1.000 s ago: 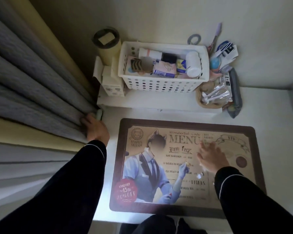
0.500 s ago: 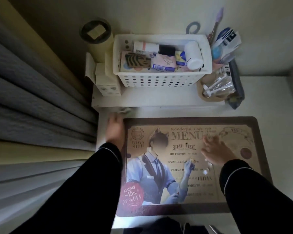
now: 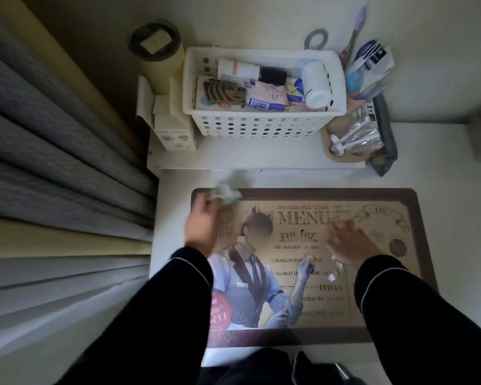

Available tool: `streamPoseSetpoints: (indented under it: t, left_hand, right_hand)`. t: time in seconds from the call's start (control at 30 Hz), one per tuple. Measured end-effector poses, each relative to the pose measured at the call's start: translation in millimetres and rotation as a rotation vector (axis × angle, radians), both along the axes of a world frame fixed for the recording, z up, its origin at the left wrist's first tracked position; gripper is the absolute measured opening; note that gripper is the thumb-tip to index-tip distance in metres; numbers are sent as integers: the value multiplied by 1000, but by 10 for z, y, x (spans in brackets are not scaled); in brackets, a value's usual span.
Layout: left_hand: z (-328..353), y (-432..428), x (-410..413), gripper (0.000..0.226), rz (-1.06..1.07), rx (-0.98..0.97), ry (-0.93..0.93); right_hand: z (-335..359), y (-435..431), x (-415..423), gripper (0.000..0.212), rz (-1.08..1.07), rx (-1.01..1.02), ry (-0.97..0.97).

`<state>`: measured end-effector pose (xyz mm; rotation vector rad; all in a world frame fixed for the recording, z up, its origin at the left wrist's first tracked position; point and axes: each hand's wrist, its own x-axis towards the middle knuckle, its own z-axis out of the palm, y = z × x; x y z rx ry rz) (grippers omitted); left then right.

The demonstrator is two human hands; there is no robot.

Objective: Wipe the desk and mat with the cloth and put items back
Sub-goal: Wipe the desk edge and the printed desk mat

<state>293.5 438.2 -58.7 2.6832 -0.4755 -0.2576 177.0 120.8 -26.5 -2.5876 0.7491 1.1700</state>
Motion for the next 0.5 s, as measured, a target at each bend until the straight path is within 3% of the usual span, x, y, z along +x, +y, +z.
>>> streamPoseSetpoints:
  t: [0.13,0.2,0.3,0.43,0.5]
  left_hand:
    - [-7,715,284,61,411,54,-91]
    - [-85,694,62,53,359,103,22]
    - [-130,416,-375,23,356,3,161]
    - [-121,214,-890,16,69,12,227]
    - [-40,234,-941,19,44,-61,232]
  right_hand:
    - [-35,-60,-10,63,64,47,4]
    - [-55,-81,-39,65,102,45,37]
    - [-13,-29,-26,63,134,-5,14]
    - [41,-3,-14,57,148,-9,11]
    - [69,-71,2,58,120,40,17]
